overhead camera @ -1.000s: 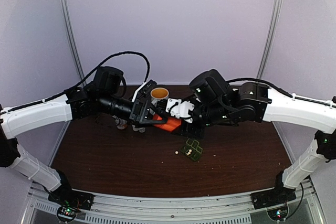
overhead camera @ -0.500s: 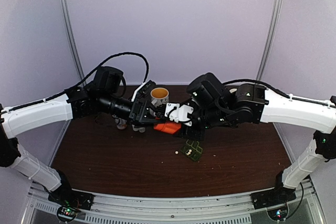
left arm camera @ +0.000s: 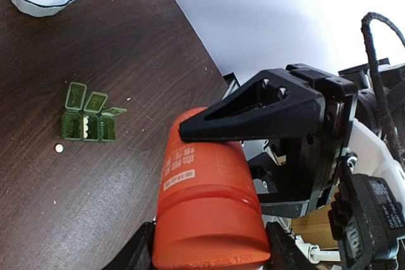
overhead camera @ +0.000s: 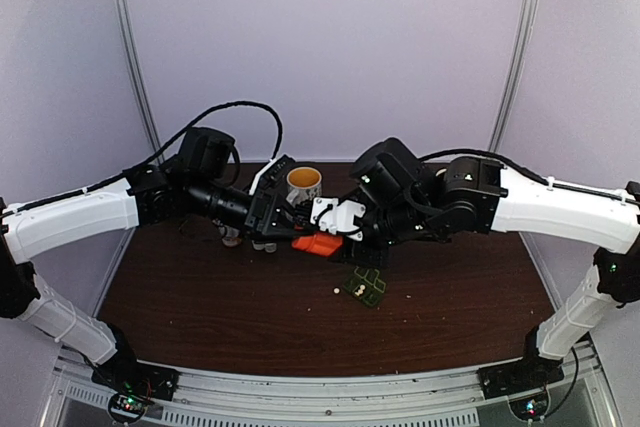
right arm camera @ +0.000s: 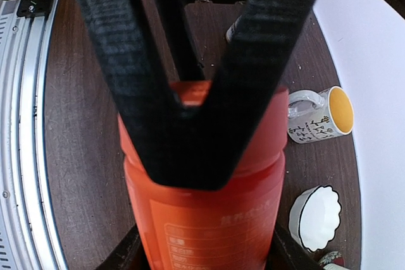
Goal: Sort the pills into containers
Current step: Screw the lid of the pill bottle onto the pill bottle.
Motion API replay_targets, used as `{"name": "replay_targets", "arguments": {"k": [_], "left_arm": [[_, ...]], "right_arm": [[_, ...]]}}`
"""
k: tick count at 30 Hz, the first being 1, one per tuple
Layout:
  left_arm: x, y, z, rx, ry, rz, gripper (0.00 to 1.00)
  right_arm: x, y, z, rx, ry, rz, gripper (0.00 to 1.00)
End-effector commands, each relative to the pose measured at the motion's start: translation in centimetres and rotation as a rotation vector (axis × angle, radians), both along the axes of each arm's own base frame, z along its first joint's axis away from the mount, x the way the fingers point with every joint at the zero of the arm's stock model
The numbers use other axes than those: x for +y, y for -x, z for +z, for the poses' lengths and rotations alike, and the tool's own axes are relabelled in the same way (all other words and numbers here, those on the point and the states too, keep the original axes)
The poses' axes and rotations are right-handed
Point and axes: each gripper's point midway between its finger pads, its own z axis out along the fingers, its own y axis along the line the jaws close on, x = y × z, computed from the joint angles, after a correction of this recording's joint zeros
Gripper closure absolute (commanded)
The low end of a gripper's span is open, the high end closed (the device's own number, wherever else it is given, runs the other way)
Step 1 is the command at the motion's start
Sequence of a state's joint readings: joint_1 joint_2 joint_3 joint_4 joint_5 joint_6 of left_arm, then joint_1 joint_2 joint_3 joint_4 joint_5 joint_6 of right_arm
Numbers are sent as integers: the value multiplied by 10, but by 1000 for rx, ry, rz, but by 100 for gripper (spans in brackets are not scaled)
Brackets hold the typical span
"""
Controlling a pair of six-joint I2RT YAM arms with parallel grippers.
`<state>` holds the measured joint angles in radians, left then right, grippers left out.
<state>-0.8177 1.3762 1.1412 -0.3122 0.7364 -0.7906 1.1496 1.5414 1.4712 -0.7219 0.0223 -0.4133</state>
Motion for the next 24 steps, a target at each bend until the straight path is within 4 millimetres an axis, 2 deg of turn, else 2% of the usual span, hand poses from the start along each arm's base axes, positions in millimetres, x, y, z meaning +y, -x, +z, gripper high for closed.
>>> {"name": "replay_targets", "arguments": {"k": [1,9,18,19,22,24], "left_arm": [[4,-3,10,-148,-9,-19,63],[2,9,11,-313,-10,-96,73],[6,14,11,-472,-25,-121,73],[7,13,11,-476,-30,-112,69],[6,10,12,-441,-55,-103,34],[3,9,14,-389,-57,-99,19]], "right_arm": [[9,13,9,92,-61,48,100],[15,27,28,280,-194,143,100],[17,38,33,375,-240,213,100],[17,36,33,368,-237,204,100],[14,27,30,325,-219,166,100],[13,22,29,298,-213,146,100]]}}
